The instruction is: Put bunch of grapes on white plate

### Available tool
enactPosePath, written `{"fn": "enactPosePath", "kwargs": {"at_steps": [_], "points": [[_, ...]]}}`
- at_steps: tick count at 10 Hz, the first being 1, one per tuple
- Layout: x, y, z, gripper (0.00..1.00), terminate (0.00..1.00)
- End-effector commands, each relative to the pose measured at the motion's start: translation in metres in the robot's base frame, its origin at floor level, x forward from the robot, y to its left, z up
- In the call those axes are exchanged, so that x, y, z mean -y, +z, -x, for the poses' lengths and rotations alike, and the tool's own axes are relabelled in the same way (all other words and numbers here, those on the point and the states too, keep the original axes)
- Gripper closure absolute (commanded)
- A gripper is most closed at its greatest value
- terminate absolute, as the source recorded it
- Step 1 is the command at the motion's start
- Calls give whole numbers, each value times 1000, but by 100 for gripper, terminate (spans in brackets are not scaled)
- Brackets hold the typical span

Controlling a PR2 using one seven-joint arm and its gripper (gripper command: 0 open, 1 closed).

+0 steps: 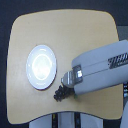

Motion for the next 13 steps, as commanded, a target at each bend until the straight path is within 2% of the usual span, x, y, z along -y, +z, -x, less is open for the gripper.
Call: {"fn": "enactPosePath", "kwargs": {"at_steps": [1,6,11,13], "points": [[-5,-49,5,0,0],[-3,-68,-7,0,0],[-14,-78,7,0,0],[-25,-77,7,0,0]]}}
